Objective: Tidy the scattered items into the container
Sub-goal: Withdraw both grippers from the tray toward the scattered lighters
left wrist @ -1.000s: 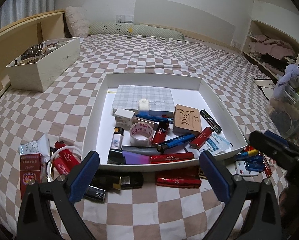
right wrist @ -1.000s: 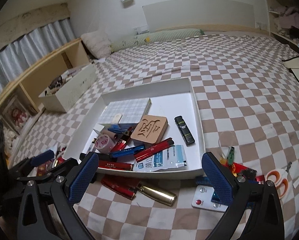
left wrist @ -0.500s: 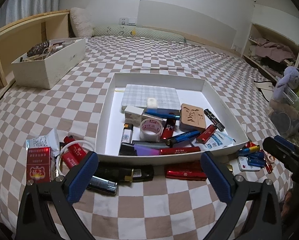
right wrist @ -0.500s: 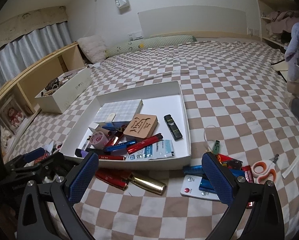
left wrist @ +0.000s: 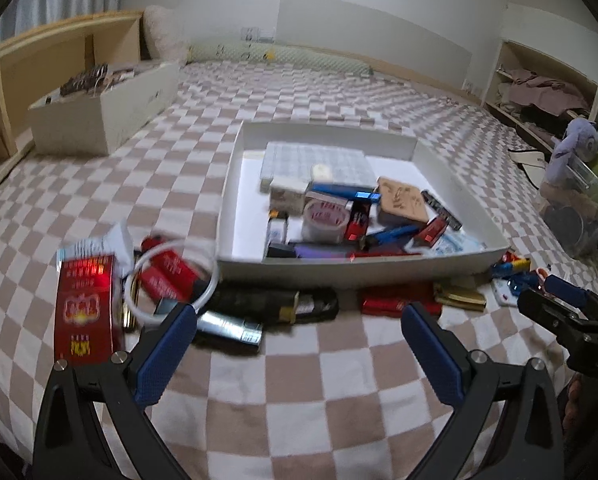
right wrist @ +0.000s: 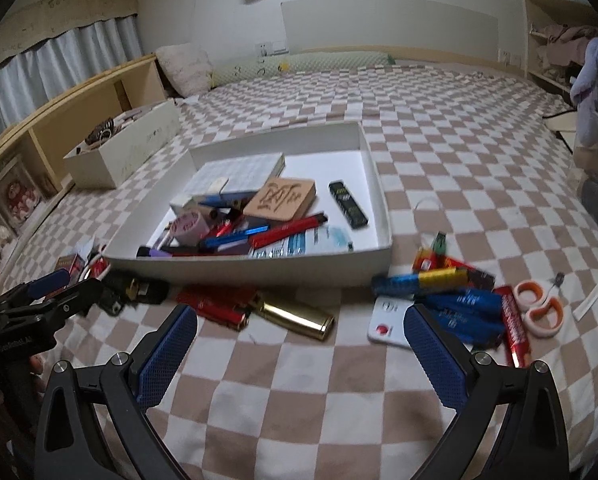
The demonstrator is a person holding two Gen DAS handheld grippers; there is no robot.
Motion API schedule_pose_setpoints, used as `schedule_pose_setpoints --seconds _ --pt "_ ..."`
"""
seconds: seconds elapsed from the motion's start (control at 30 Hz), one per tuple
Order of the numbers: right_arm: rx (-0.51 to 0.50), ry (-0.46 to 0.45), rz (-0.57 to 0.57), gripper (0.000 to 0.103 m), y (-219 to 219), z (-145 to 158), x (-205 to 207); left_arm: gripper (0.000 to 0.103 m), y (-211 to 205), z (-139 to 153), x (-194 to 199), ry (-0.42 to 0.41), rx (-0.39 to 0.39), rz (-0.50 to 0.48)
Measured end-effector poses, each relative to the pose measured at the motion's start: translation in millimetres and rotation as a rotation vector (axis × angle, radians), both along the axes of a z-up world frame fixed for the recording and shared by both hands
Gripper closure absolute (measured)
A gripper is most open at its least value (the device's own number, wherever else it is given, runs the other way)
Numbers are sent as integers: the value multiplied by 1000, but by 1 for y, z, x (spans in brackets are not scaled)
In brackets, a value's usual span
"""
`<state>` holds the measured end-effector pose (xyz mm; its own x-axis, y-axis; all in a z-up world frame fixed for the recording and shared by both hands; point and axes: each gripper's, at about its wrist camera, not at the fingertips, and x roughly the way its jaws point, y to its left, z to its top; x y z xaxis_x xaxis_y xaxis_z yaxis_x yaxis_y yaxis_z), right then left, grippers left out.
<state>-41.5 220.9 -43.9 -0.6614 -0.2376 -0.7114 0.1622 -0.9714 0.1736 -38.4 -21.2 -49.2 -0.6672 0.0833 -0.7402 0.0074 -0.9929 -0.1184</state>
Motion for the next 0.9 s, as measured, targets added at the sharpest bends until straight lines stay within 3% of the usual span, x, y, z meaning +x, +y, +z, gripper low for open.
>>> schedule_pose_setpoints --seconds 0.2,0.33,0.6,0.9 --pt "7 -32 9 0 -5 -15 7 0 -20 -17 11 -33 49 29" --pt "2 -49 14 0 -7 -24 11 0 -26 -25 19 -29 35 47" --pt "3 -77 31 0 -10 -38 17 0 -23 -43 37 -29 56 -64" --pt "-2 -81 36 0 -8 -48 20 0 -21 -53 31 20 -53 -108"
